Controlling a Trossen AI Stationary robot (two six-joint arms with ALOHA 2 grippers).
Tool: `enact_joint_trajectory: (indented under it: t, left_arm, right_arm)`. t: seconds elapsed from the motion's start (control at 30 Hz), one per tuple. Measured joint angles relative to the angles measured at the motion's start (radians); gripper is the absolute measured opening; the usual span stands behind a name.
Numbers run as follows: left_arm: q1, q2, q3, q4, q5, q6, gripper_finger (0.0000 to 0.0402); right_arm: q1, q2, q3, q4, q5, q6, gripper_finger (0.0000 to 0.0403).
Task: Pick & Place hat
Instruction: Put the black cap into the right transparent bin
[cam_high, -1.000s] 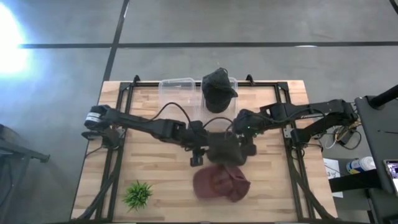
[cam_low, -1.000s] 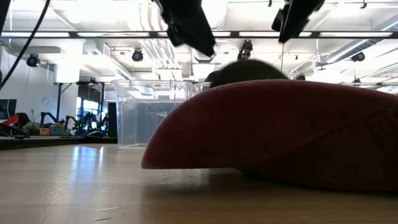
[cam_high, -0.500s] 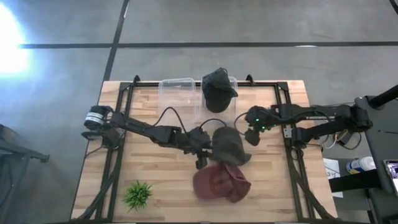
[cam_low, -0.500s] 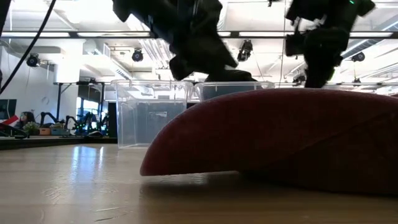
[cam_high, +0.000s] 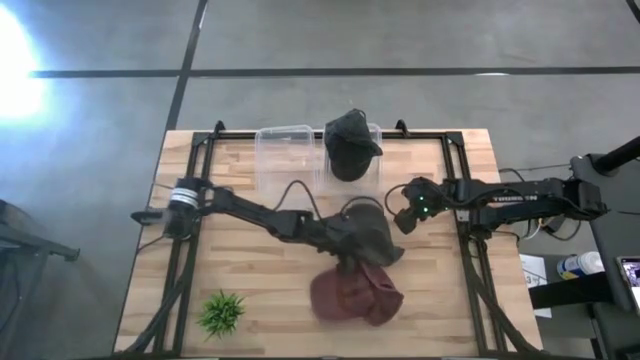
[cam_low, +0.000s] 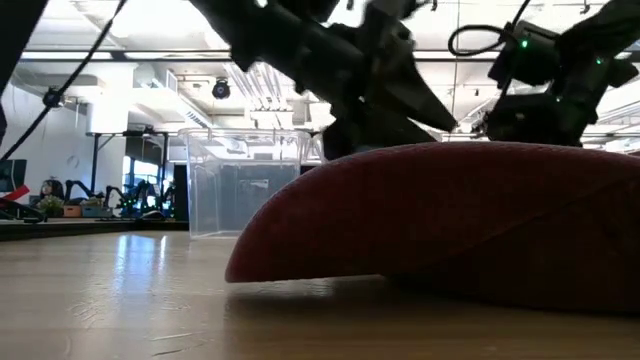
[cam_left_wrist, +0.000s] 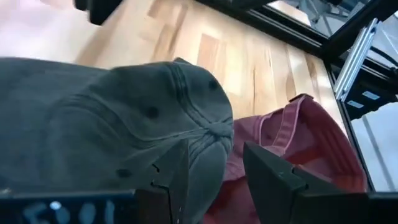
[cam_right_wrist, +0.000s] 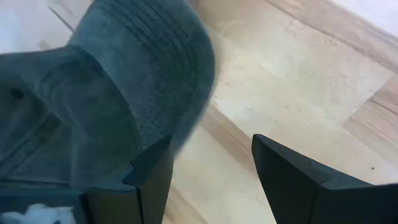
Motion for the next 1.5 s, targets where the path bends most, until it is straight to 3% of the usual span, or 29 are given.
enact_joint_trajectory:
  t: [0.2,0.43,0.73,0.9,1.07,1.3,1.43,1.5]
  left_arm:
    - [0.000,0.099,0.063,-0.132,0.052,-0.008,0.0145]
    - [-0.009,0.181,0.061,-0.174,0.051,-0.043,0.0145]
    - [-0.011,0.209,0.060,-0.168,0.051,-0.054,0.0145]
    - [-0.011,0.210,0.057,-0.152,0.051,-0.046,0.0145]
    - [-0.009,0.210,0.055,-0.149,0.053,-0.037,0.0145]
    - [-0.014,0.210,0.047,-0.147,0.049,-0.042,0.0145]
    - [-0.020,0.186,0.045,-0.185,0.053,-0.036,0.0145]
    - [-0.020,0.162,0.043,-0.201,0.047,-0.033,0.0145]
  right_arm:
    - [-0.005,0.002,-0.025,0.062,0.048,-0.015,0.0214]
    - [-0.004,0.054,-0.106,0.311,0.006,-0.004,0.0214]
    - [-0.004,0.244,-0.211,0.692,-0.015,0.041,0.0214]
    - [-0.005,0.384,-0.204,0.866,-0.096,0.068,0.0214]
    - [-0.006,0.455,-0.145,0.891,-0.249,-0.018,0.0214]
    - [0.004,0.402,-0.087,0.865,-0.498,-0.060,0.0214]
    - [0.054,0.378,-0.056,0.793,-0.526,-0.037,0.0214]
    - [0.087,0.375,-0.038,0.710,-0.486,-0.041,0.0214]
